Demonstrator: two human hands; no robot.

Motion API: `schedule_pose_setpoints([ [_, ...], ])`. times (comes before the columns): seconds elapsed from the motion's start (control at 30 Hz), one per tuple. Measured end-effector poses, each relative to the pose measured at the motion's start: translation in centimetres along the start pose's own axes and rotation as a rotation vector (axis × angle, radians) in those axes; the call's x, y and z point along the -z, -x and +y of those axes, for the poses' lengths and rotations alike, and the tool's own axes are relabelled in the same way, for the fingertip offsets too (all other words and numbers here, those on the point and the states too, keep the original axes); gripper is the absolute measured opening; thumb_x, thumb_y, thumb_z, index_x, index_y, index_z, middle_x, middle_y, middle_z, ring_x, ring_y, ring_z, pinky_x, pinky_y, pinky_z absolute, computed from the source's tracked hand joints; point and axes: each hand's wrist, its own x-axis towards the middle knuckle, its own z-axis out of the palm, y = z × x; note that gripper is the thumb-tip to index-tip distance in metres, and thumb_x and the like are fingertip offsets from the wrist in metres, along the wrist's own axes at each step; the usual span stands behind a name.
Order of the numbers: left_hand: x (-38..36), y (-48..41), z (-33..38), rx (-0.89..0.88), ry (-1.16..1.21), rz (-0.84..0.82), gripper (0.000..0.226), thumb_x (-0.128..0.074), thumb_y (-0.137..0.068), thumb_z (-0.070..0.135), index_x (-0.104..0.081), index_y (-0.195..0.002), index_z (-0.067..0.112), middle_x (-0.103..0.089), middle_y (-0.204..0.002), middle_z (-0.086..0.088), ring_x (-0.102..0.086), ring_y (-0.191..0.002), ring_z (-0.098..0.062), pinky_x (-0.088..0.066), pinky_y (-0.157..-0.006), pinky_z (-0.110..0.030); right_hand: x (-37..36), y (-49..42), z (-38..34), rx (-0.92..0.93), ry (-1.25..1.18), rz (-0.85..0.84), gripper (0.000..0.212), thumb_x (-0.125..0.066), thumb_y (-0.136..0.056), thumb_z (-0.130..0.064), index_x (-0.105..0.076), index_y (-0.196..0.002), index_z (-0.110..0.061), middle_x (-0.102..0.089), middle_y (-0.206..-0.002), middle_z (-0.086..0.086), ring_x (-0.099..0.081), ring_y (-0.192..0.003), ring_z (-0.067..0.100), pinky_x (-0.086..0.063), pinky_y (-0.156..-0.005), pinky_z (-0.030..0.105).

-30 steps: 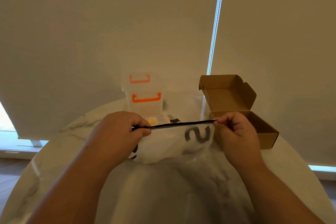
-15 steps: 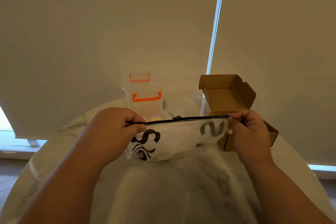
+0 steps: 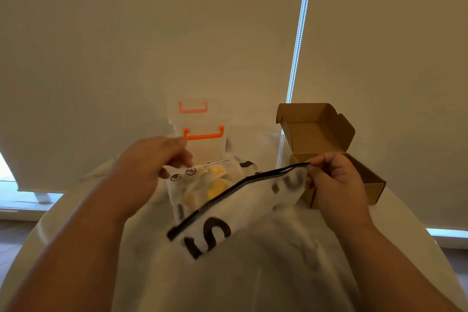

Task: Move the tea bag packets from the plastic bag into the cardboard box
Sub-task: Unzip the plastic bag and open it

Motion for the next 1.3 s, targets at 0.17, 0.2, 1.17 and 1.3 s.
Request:
schedule_pose_setpoints([
  [0.17,-3.6,0.0,-1.2,0.064,-0.173,-0.396,0.015,-0.070,-0.085,0.042,-0.074,-0.098,0.036,-0.073,-0.090,0.014,-0.068,-0.081,-0.004,-0.054,-0.073,-0.027,-0.8,1.2,-1.0,0.074,-0.016,-0.096,0.026,-0.053,-0.092,0.005,-0.064,-0.084,-0.017,-0.065,-0.073,0.004,-0.062,-0.064,0.019,-0.054,-0.060,0.024],
  [0.2,-4.3,-0.1,-1.3,0.052,-0.208,-0.416,0.018,-0.071,-0.084,0.040,-0.073,-0.102,0.036,-0.072,-0.088,0.019,-0.066,-0.079,0.001,-0.051,-0.072,-0.023,-0.9,1.3,-1.1,0.075,-0.029,-0.102,0.025,-0.052,-0.092,0.006,-0.064,-0.085,-0.015,-0.065,-0.073,0.004,-0.062,-0.065,0.019,-0.054,-0.061,0.024],
  [1.17,-7.3,1.5,-0.8,-0.026,-0.272,-0.077,0.021,-0.059,-0.094,0.028,-0.073,-0.088,0.041,-0.068,-0.076,0.018,-0.060,-0.073,0.006,-0.044,-0.066,-0.014,-2.8,3.3,-2.4,0.303,0.583,-0.395,0.008,-0.067,-0.087,-0.039,-0.070,-0.094,-0.043,-0.046,-0.092,-0.023,-0.044,-0.093,0.000,-0.040,-0.074,0.015],
  [1.3,-7.2,0.7,-0.2,-0.249,-0.470,0.230,0.022,-0.057,-0.095,0.015,-0.073,-0.103,0.028,-0.062,-0.094,0.015,-0.053,-0.081,0.005,-0.038,-0.074,-0.005,-1.6,2.8,-4.0,0.200,0.643,-0.595,0.011,-0.070,-0.083,-0.038,-0.062,-0.078,-0.044,-0.047,-0.092,-0.021,-0.046,-0.093,0.001,-0.044,-0.075,0.016],
])
